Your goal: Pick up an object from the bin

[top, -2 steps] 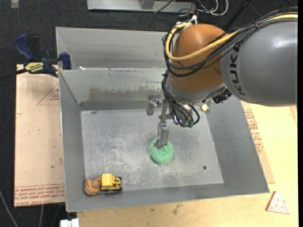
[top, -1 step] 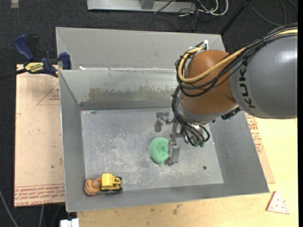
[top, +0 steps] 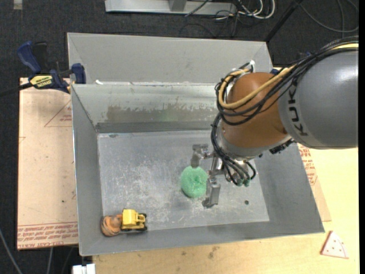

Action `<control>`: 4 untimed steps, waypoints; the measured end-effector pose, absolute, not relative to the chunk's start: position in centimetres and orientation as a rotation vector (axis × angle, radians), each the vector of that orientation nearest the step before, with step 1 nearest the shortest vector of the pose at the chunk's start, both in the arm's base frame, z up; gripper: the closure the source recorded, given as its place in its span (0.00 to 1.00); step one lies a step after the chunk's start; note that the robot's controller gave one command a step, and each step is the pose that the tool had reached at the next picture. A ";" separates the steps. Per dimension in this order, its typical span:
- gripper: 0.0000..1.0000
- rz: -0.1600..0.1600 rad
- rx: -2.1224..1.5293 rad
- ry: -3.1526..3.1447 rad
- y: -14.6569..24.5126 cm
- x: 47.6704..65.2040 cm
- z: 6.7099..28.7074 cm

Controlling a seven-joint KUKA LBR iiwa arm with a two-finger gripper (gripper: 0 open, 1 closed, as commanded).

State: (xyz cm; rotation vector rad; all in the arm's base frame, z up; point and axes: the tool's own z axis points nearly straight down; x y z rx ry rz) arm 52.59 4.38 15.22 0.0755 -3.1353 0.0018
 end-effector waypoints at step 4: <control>1.00 -0.003 0.334 -3.124 2.6 54.2 10.2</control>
Offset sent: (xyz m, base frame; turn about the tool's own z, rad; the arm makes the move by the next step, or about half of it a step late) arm 0.0156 -0.0179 -0.0498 -0.1676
